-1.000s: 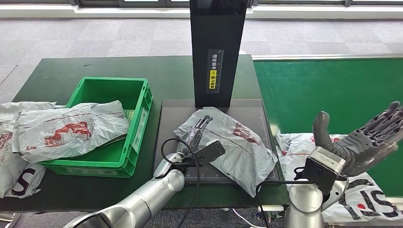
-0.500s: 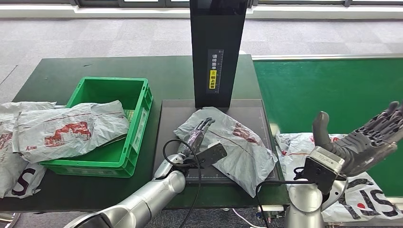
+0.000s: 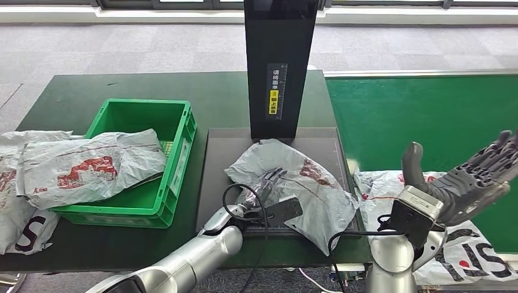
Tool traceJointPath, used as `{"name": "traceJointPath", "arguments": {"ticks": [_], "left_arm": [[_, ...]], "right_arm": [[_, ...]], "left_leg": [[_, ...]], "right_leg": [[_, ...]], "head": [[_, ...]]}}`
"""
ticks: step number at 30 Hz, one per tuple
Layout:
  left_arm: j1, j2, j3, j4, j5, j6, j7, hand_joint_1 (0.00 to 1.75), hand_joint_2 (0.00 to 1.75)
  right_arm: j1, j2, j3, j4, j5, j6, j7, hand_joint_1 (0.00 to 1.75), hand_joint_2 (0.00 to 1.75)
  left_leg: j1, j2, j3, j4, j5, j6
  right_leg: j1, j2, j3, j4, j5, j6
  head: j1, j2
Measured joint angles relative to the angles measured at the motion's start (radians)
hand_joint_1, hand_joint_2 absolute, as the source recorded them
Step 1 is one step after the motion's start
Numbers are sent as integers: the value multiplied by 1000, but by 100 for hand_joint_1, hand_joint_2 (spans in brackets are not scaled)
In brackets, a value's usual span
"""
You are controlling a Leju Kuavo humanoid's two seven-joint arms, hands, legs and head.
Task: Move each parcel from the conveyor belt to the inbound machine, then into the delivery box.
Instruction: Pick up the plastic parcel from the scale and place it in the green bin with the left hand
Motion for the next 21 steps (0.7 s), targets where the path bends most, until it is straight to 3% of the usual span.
{"name": "traceJointPath", "arguments": {"ticks": [4,12,21], "left_arm": [[-7,0,-73,4,-24,-32,66,175,175],[-34,0,-192,28,-63,-68,138,175,175],[-54,0,-234,39,-67,-73,155,175,175]], "right_arm": [[0,0,0,0,2,0,-3,0,175],[0,0,0,0,29,0,14,0,175],[0,0,0,0,38,0,24,0,175]], "left_leg": [[0,-1,0,0,0,0],[0,-1,5,0,-1,1],[0,-1,8,0,-1,1]], "right_leg": [[0,-1,1,0,0,0],[0,-1,6,0,-1,1],[0,-1,9,0,-1,1]], "head": [[0,0],[0,0],[0,0]]}}
